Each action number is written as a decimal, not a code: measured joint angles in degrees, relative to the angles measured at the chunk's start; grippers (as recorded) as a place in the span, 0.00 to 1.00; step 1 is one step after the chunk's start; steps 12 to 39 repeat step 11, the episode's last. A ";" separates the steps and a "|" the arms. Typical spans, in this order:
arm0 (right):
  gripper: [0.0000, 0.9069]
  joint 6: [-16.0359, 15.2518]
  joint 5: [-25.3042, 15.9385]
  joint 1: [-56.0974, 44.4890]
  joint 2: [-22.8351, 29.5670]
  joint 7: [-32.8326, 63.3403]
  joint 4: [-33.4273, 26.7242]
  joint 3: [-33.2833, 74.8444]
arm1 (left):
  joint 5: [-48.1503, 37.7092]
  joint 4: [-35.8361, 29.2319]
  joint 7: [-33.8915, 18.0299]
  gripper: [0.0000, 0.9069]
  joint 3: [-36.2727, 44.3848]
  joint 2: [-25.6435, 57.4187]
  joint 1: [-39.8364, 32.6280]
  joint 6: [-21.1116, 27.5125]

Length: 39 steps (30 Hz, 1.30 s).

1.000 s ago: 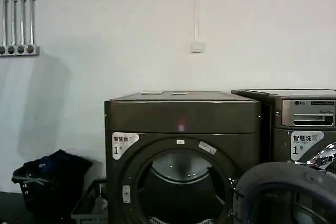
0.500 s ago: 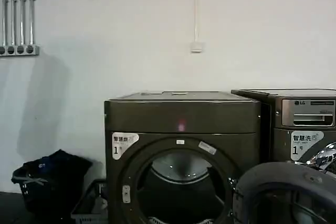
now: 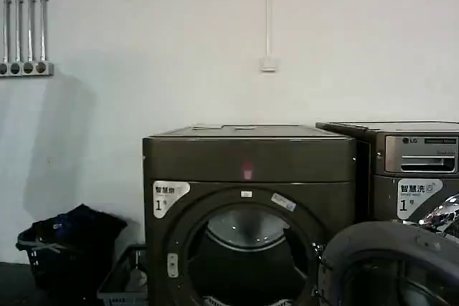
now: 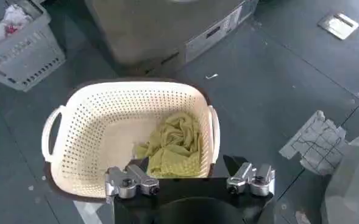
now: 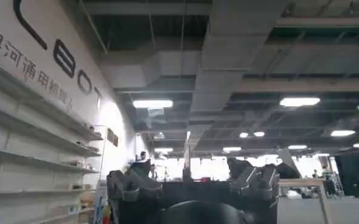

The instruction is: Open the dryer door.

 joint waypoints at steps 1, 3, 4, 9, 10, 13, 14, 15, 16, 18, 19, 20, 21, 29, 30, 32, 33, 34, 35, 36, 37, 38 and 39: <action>1.00 0.00 0.00 0.00 0.02 -0.02 0.01 0.01 | 0.27 0.00 0.14 1.00 0.00 -0.04 0.02 0.00; 1.00 0.00 -0.02 0.00 0.04 -0.05 0.01 0.01 | 0.84 0.01 0.56 1.00 0.00 -0.08 0.08 0.00; 1.00 0.00 -0.03 0.00 0.05 -0.07 0.02 0.02 | 1.21 0.03 0.70 1.00 0.00 -0.10 0.13 0.00; 1.00 -0.03 -0.05 0.03 -0.05 -0.14 0.23 0.02 | 2.00 0.00 1.21 1.00 0.00 -0.20 0.40 0.00; 1.00 -0.05 -0.06 0.04 -0.10 -0.15 0.33 0.02 | 2.08 -0.05 1.29 1.00 0.00 -0.23 0.42 0.00; 1.00 -0.07 -0.06 0.05 -0.12 -0.15 0.45 0.03 | 2.40 -0.10 1.48 1.00 0.00 -0.26 0.47 0.00; 1.00 -0.07 -0.06 0.05 -0.12 -0.15 0.45 0.03 | 2.40 -0.10 1.48 1.00 0.00 -0.26 0.47 0.00; 1.00 -0.07 -0.06 0.05 -0.12 -0.15 0.45 0.03 | 2.40 -0.10 1.48 1.00 0.00 -0.26 0.47 0.00; 1.00 -0.07 -0.06 0.05 -0.12 -0.15 0.45 0.03 | 2.40 -0.10 1.48 1.00 0.00 -0.26 0.47 0.00; 1.00 -0.07 -0.06 0.05 -0.12 -0.15 0.45 0.03 | 2.40 -0.10 1.48 1.00 0.00 -0.26 0.47 0.00; 1.00 -0.07 -0.06 0.05 -0.12 -0.15 0.45 0.03 | 2.40 -0.10 1.48 1.00 0.00 -0.26 0.47 0.00; 1.00 -0.07 -0.06 0.05 -0.12 -0.15 0.45 0.03 | 2.40 -0.10 1.48 1.00 0.00 -0.26 0.47 0.00; 1.00 -0.07 -0.06 0.05 -0.12 -0.15 0.45 0.03 | 2.40 -0.10 1.48 1.00 0.00 -0.26 0.47 0.00; 1.00 -0.07 -0.06 0.05 -0.12 -0.15 0.45 0.03 | 2.40 -0.10 1.48 1.00 0.00 -0.26 0.47 0.00; 1.00 -0.07 -0.06 0.05 -0.12 -0.15 0.45 0.03 | 2.40 -0.10 1.48 1.00 0.00 -0.26 0.47 0.00; 1.00 -0.07 -0.06 0.05 -0.12 -0.15 0.45 0.03 | 2.40 -0.10 1.48 1.00 0.00 -0.26 0.47 0.00; 1.00 -0.07 -0.06 0.05 -0.12 -0.15 0.45 0.03 | 2.40 -0.10 1.48 1.00 0.00 -0.26 0.47 0.00; 1.00 -0.07 -0.06 0.05 -0.12 -0.15 0.45 0.03 | 2.40 -0.10 1.48 1.00 0.00 -0.26 0.47 0.00; 1.00 -0.07 -0.06 0.05 -0.12 -0.15 0.45 0.03 | 2.40 -0.10 1.48 1.00 0.00 -0.26 0.47 0.00; 1.00 -0.07 -0.06 0.05 -0.12 -0.15 0.45 0.03 | 2.40 -0.10 1.48 1.00 0.00 -0.26 0.47 0.00; 1.00 -0.07 -0.06 0.05 -0.12 -0.15 0.45 0.03 | 2.40 -0.10 1.48 1.00 0.00 -0.26 0.47 0.00; 1.00 -0.07 -0.06 0.05 -0.12 -0.15 0.45 0.03 | 2.40 -0.10 1.48 1.00 0.00 -0.26 0.47 0.00; 1.00 -0.07 -0.06 0.05 -0.12 -0.15 0.45 0.03 | 2.40 -0.10 1.48 1.00 0.00 -0.26 0.47 0.00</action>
